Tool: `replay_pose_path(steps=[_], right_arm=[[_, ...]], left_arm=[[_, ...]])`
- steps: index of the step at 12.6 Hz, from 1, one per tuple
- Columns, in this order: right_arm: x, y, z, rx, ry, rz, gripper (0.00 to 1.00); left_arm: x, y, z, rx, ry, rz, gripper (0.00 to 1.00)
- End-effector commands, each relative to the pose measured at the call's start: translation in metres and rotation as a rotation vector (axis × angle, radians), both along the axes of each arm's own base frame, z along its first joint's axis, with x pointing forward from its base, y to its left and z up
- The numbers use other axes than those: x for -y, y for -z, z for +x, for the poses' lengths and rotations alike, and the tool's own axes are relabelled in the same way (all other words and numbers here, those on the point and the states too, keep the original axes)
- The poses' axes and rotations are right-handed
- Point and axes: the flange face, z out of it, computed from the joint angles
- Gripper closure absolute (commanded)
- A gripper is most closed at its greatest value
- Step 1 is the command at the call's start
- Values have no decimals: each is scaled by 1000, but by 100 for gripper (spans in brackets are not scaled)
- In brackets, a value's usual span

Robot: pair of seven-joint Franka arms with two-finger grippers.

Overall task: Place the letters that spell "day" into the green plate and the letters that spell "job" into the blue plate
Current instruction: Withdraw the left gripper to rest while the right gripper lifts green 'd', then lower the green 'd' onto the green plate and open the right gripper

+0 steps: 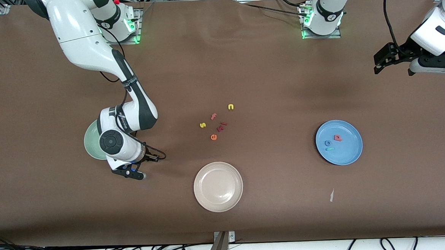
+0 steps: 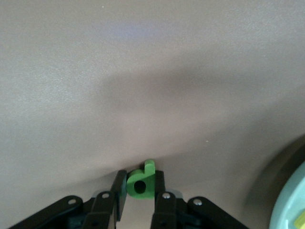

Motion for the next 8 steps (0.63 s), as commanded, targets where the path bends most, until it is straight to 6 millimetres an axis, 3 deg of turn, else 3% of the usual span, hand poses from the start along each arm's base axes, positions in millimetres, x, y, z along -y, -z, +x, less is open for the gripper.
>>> replay_pose_path(steps=[1, 3, 5, 8], right_arm=[[3, -33, 9, -39, -20, 0, 100], [16, -59, 12, -78, -60, -10, 100], [43, -81, 12, -115, -116, -23, 100], [76, -84, 0, -222, -151, -45, 100]], left_arm=[[2, -7, 3, -19, 11, -17, 0], [-1, -5, -2, -49, 8, -12, 0], [2, -7, -3, -51, 11, -3, 0], [6, -8, -1, -48, 13, -13, 0]])
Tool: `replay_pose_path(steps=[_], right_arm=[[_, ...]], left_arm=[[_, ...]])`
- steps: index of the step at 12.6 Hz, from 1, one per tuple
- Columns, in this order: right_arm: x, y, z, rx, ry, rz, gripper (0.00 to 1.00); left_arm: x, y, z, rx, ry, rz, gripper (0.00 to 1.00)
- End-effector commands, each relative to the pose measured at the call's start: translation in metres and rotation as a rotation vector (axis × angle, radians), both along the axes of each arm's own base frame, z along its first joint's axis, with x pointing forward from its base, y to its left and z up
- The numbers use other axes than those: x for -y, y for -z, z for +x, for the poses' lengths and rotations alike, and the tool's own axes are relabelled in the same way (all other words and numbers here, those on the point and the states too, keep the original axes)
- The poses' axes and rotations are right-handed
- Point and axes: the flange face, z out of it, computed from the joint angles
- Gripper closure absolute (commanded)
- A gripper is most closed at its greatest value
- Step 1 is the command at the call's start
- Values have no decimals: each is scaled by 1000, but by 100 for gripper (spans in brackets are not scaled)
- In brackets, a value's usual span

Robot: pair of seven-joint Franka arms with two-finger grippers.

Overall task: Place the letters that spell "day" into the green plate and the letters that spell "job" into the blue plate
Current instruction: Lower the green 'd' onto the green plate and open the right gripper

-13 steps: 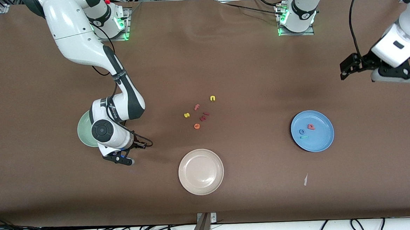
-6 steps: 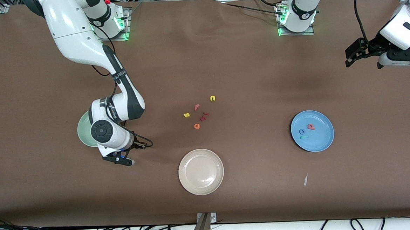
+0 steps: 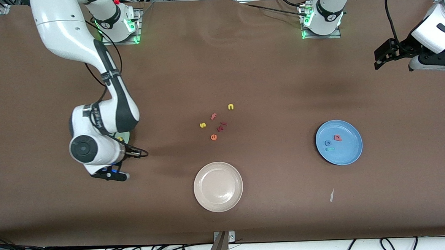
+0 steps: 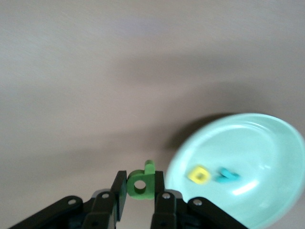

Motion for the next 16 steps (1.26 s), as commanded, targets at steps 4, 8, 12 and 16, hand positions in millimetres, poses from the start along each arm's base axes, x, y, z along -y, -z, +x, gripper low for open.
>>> replay_pose_path(steps=[4, 8, 12, 16], right_arm=[[53, 20, -20, -103, 18, -31, 100], [69, 22, -21, -128, 51, -24, 0], [66, 3, -19, -102, 46, -10, 0], [52, -26, -11, -50, 27, 6, 0]], left_arm=[[6, -5, 3, -10, 13, -10, 0], [9, -6, 2, -10, 19, -6, 0], [9, -5, 2, -13, 19, -6, 0], [8, -6, 2, -11, 18, -6, 0]])
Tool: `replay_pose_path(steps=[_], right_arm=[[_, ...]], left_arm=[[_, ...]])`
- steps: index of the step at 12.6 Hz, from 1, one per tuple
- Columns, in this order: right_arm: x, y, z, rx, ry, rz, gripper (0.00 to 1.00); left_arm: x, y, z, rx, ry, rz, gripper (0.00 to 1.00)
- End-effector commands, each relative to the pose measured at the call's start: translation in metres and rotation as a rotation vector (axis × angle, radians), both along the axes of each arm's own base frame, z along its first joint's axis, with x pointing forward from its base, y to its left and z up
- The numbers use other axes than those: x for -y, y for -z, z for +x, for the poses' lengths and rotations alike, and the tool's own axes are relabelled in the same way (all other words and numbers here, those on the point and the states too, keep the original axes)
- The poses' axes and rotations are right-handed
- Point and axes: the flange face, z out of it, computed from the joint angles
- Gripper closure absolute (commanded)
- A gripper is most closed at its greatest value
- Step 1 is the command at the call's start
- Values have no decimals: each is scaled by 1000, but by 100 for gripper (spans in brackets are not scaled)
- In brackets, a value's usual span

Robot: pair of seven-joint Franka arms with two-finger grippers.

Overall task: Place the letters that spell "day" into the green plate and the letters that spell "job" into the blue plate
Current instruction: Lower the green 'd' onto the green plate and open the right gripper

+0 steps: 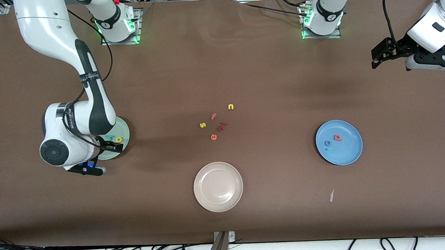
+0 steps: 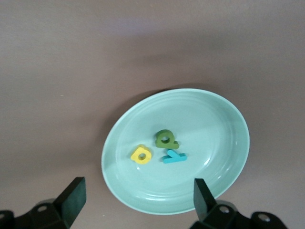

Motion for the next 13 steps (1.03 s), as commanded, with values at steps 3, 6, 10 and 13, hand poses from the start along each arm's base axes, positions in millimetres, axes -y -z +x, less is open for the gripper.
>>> replay_pose_path(steps=[3, 6, 10, 13], right_arm=[[-7, -31, 1, 6, -14, 33, 0], [-8, -43, 0, 10, -19, 39, 0], [-29, -63, -4, 37, -52, 47, 0], [-15, -99, -11, 70, -69, 89, 0]], left_arm=[[-5, -5, 4, -7, -6, -7, 0], [-6, -5, 4, -9, -7, -6, 0], [-6, -5, 4, -9, -7, -6, 0], [-5, -5, 4, -9, -6, -6, 0]])
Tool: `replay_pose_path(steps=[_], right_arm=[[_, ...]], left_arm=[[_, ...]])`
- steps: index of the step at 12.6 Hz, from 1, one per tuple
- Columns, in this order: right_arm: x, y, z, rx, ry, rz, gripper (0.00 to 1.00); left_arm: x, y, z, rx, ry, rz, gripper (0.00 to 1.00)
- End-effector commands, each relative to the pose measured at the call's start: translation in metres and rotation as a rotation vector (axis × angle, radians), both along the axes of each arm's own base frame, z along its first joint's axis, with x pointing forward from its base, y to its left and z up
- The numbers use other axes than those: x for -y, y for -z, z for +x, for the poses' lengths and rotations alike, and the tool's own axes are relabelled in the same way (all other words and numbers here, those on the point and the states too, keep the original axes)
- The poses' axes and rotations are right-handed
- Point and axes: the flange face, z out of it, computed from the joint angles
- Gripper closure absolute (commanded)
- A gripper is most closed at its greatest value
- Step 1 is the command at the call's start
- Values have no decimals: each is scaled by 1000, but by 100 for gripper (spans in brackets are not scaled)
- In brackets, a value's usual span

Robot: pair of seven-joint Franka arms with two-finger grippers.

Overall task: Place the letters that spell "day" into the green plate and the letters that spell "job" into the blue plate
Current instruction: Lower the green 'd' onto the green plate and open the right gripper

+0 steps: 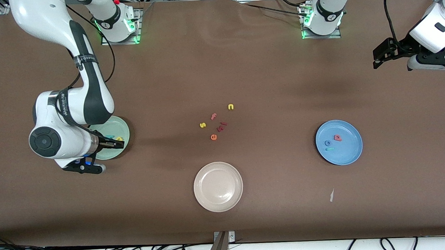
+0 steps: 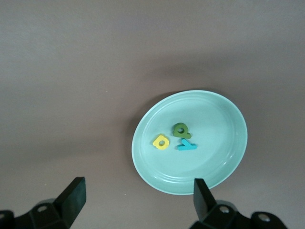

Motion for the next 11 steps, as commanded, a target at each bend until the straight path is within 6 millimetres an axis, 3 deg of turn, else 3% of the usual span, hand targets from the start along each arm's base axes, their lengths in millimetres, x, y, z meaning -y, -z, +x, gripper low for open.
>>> replay_pose_path(steps=[1, 7, 11], right_arm=[[24, -41, -18, 8, -27, 81, 0], [101, -126, -59, -14, -206, 82, 0], [117, -176, -82, 2, -240, 77, 0]], left_arm=[[-1, -5, 3, -9, 2, -6, 0], [-2, -4, 3, -11, -1, -6, 0], [-2, -5, 3, -9, -2, -6, 0]])
